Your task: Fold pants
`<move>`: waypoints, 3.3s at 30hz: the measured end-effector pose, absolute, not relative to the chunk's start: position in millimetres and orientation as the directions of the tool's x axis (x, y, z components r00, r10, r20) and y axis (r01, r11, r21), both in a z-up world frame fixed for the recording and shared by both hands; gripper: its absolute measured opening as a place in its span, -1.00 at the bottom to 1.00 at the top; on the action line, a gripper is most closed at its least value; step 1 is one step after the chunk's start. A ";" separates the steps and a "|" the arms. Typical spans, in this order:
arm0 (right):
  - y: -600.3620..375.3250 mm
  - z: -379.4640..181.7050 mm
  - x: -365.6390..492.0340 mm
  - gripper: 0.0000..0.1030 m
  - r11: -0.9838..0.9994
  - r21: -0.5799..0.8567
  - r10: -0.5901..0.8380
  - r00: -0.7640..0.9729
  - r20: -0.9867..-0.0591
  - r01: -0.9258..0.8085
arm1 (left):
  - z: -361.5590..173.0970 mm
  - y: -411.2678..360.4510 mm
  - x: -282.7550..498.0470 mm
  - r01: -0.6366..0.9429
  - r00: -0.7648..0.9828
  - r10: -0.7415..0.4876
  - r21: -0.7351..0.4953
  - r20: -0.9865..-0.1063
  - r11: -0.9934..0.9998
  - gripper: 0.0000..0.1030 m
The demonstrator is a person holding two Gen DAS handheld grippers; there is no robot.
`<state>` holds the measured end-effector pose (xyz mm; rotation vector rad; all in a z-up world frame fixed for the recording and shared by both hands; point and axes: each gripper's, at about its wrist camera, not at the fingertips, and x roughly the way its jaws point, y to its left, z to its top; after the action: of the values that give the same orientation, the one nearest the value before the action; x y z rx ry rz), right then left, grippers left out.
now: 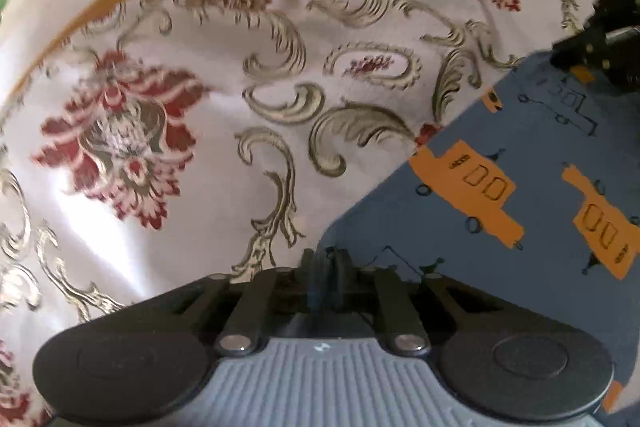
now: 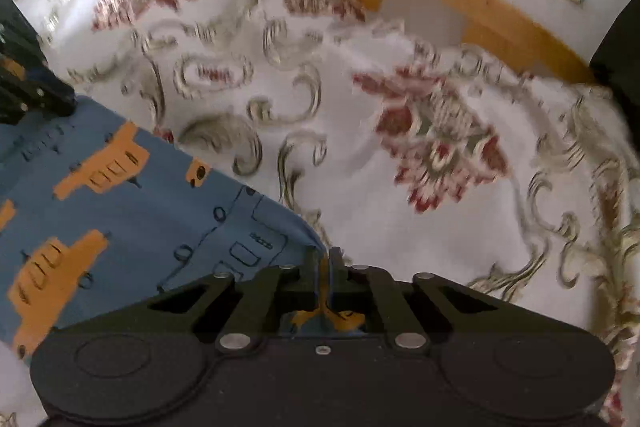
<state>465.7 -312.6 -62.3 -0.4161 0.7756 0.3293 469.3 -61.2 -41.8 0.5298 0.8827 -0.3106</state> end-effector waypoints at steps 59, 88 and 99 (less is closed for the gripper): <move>-195.3 -63.3 497.3 -0.85 0.755 -0.038 0.368 0.471 -0.801 -0.654 | -1.9 59.8 465.0 0.641 0.340 -0.076 0.172 -0.937 0.748 -0.97; -221.5 23.6 250.6 -1.00 0.771 -0.197 0.370 0.678 -0.635 -0.605 | 51.8 50.0 278.3 0.539 0.746 -0.151 0.455 -0.649 0.709 -0.99; -193.7 4.6 110.6 -1.00 0.753 -0.172 0.346 0.604 -0.718 -0.636 | 14.0 64.0 175.2 0.616 0.719 -0.181 0.495 -0.671 0.612 -0.99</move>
<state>110.6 -193.7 4.6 -0.4399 0.7196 0.5894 175.2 64.0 14.0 0.7849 0.6152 -0.4947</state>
